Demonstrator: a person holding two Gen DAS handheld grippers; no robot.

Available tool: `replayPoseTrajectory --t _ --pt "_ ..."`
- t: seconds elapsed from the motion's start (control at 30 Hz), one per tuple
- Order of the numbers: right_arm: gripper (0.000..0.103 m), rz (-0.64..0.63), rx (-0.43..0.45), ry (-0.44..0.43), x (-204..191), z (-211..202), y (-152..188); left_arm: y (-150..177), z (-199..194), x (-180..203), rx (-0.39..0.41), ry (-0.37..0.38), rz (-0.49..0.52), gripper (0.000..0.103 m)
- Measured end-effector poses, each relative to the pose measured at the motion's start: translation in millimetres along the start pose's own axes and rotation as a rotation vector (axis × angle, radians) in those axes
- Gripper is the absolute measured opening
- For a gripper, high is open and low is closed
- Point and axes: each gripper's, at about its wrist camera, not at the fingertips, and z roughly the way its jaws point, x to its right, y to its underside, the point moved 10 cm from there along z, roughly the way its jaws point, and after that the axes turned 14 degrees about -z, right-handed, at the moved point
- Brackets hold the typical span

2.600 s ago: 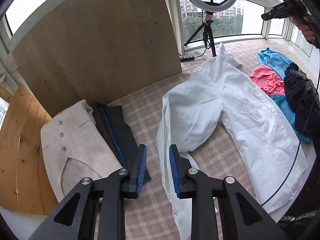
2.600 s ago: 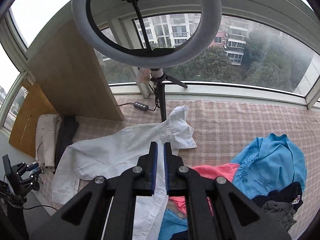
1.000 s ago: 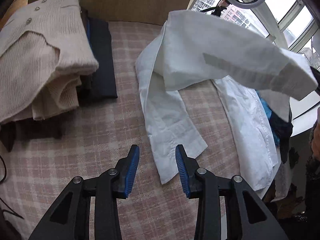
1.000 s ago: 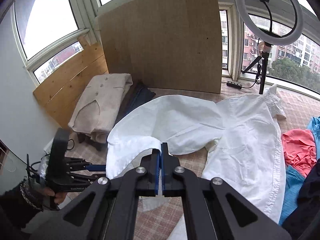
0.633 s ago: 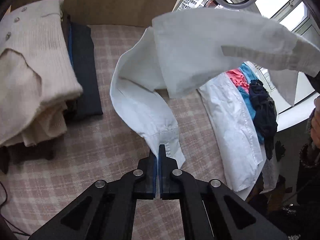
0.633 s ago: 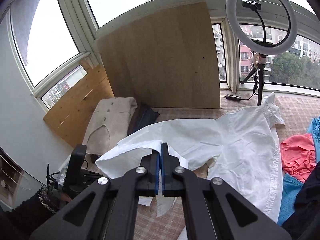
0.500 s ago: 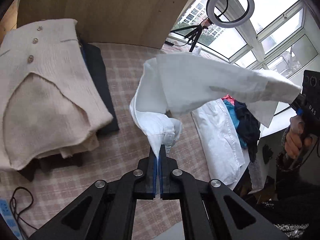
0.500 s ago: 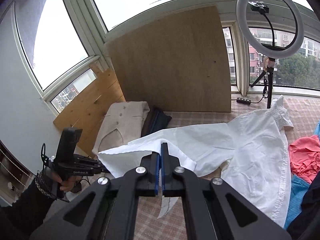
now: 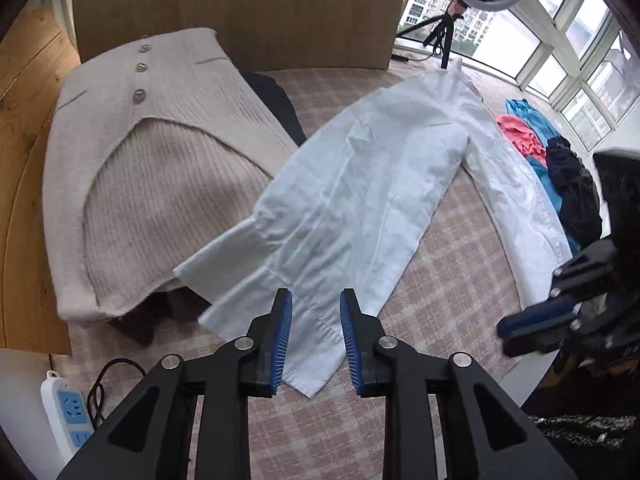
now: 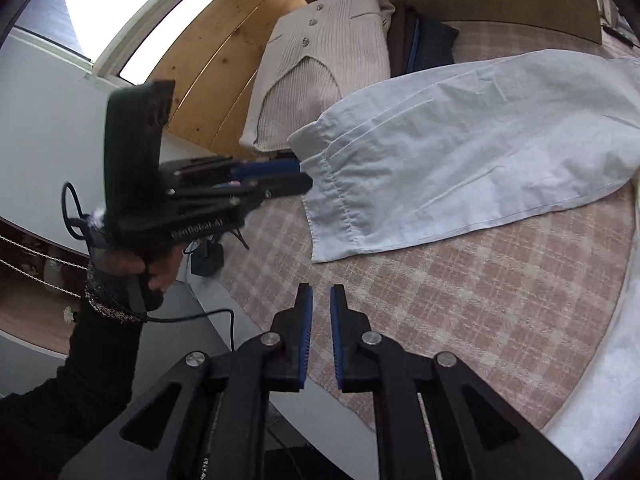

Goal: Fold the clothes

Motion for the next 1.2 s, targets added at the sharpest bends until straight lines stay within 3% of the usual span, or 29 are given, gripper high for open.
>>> replayPoseTrajectory --t 0.07,0.17,0.33,0.43,0.67,0.7,0.73,0.77,0.97,1.1,1.17,1.2 --pt "0.010 0.019 0.049 0.054 19.7 -29.7 1.5 2.8 7.6 1.4 0.024 -0.082 0.033 0.029" --pt "0.010 0.033 0.123 0.176 48.9 -79.1 15.4 3.0 7.4 -17.7 0.060 -0.143 0.034 0.029" --pt "0.010 0.148 0.191 0.286 91.5 -142.0 51.8 -3.2 -2.9 -49.5 0.093 -0.130 0.023 0.034" --pt "0.010 0.209 0.202 0.311 108.1 -158.1 66.8 -4.7 7.6 -55.5 0.059 -0.098 0.048 0.034" --pt "0.010 0.236 0.196 0.333 109.7 -158.9 83.9 -6.0 30.0 -60.9 0.017 -0.053 0.046 0.033" --pt "0.010 0.229 0.192 0.338 108.2 -157.7 84.3 -4.9 30.0 -60.4 0.013 -0.040 0.046 0.029" --pt "0.010 0.224 0.191 0.340 107.0 -156.4 84.5 -2.9 28.9 -58.5 0.006 -0.023 0.051 0.011" --pt "0.010 0.222 0.190 0.341 106.2 -155.4 84.7 -1.4 26.8 -56.9 0.006 -0.016 0.057 0.000" --pt "0.010 0.245 0.184 0.349 114.1 -149.9 89.0 -8.7 -16.5 -44.3 0.124 0.011 0.058 0.001" --pt "0.010 0.263 0.189 0.367 120.9 -151.9 92.9 -25.5 -60.7 -49.4 0.225 -0.043 0.053 0.001" --pt "0.010 0.271 0.198 0.375 124.1 -156.3 95.6 -35.5 -55.1 -61.0 0.233 -0.094 0.025 0.001" --pt "0.010 0.277 0.203 0.383 126.1 -159.4 97.7 -39.8 -47.8 -75.4 0.231 -0.156 -0.014 0.000"
